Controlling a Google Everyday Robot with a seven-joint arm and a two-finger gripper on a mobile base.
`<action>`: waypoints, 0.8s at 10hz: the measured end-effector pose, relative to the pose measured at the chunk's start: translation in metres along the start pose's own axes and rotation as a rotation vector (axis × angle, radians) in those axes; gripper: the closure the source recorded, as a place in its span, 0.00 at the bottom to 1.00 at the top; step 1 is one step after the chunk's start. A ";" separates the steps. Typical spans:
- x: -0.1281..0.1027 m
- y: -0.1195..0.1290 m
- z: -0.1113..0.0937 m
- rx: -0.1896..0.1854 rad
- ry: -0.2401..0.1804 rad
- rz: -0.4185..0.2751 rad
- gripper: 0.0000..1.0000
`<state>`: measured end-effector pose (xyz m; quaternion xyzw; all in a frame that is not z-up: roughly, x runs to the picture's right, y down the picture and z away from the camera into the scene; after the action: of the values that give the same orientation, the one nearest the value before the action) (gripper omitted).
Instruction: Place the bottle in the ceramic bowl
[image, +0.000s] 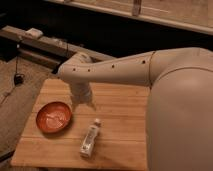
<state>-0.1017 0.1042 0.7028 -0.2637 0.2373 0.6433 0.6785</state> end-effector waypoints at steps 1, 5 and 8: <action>0.004 -0.010 0.000 0.000 0.009 0.018 0.35; 0.021 -0.026 0.017 -0.020 0.052 0.055 0.35; 0.033 -0.024 0.040 -0.040 0.105 0.057 0.35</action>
<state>-0.0765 0.1547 0.7123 -0.3038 0.2673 0.6523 0.6409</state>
